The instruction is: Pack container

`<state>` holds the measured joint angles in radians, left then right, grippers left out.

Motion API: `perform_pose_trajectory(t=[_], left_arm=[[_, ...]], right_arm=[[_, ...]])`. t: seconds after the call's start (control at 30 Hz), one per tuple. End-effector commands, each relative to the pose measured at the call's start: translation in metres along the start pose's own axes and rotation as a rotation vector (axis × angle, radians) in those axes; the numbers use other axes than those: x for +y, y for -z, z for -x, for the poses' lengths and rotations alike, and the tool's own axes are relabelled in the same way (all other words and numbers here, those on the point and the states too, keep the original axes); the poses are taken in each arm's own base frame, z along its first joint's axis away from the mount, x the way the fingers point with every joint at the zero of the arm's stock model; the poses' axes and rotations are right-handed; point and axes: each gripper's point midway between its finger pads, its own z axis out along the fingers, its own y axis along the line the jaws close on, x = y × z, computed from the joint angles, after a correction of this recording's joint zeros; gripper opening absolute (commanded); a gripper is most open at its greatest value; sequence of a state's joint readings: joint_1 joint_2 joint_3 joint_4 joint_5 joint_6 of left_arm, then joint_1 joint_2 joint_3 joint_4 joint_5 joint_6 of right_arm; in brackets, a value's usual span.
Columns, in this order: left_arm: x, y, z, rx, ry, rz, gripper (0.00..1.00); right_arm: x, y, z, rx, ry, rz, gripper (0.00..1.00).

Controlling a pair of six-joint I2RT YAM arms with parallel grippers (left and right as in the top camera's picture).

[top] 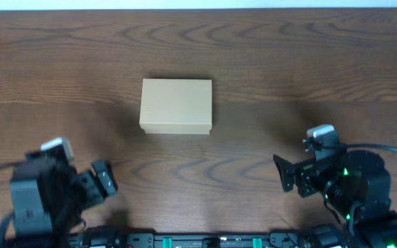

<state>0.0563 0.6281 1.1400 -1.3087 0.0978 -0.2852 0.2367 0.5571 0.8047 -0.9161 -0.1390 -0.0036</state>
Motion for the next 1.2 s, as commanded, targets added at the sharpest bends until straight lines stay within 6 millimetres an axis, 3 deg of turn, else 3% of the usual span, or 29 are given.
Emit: perform_pose_trajectory(t=[0.0,0.23,0.5,0.83,1.17], left_arm=[[0.003,0.005,-0.011,-0.039,0.064,-0.021,0.95],[0.003,0.011,-0.012,-0.076,0.188,-0.039,0.95],[0.011,0.011,-0.017,-0.065,0.180,0.004,0.95],[0.037,0.009,0.010,-0.334,0.196,0.090,0.95],[0.034,-0.063,-0.004,-0.401,0.020,0.022,0.95]], right_arm=[[-0.003,0.000,-0.002,-0.004,-0.031,-0.011,0.99],[-0.003,-0.001,-0.003,0.003,-0.031,-0.011,0.99],[-0.003,-0.001,-0.003,0.003,-0.031,-0.011,0.99],[-0.003,-0.001,-0.003,0.003,-0.031,-0.011,0.99],[-0.003,-0.001,-0.003,0.002,-0.031,-0.011,0.99]])
